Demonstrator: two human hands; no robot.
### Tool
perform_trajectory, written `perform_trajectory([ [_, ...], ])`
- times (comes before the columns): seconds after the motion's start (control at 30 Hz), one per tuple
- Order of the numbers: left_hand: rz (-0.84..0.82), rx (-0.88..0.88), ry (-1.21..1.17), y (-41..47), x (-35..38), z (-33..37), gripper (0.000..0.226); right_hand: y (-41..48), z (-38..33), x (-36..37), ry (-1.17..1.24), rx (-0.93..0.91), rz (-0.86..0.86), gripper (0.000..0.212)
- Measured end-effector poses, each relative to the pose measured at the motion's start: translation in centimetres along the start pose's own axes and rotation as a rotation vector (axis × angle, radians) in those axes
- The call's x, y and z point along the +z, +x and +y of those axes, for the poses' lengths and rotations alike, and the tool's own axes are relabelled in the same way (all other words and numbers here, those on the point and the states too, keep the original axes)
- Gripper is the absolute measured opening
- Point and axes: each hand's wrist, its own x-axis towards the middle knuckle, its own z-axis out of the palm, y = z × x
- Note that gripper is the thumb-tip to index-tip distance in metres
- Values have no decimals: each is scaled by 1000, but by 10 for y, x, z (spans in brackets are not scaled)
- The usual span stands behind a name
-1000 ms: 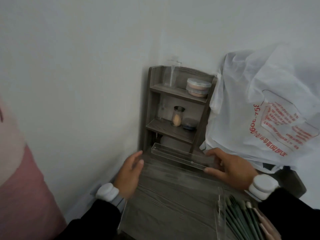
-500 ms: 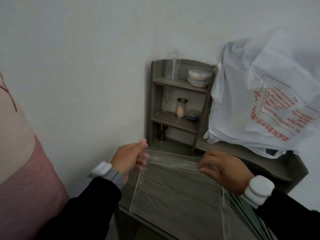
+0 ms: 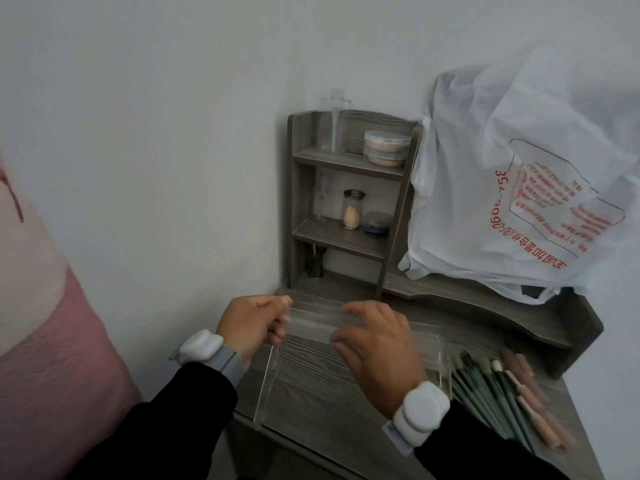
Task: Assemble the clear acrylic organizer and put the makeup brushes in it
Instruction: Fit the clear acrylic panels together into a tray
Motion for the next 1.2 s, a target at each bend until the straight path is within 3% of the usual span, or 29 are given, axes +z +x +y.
perform_trajectory([
  [0.13,127,129,281,8,-8,-10,41,2,-2,2,-71,-45,14,5],
  [0.2,177,131,327,14,-16,-14,36,0,2,0,-101,-66,5,4],
  [0.4,43,-72,226,15,-14,-30,41,-5,11,11,-52,-35,-155,9],
  [0.6,-50,-109,228,15,-12,-38,42,-1,9,25,7,-1,-149,12],
  [0.7,-73,-116,204,13,-11,-35,18,1,12,29,48,32,-128,8],
  [1.07,-103,-136,137,15,-12,-42,25,-2,10,39,71,57,-148,12],
  [1.2,-90,-185,-15,10,-7,-42,24,-2,8,38,71,55,-147,12],
])
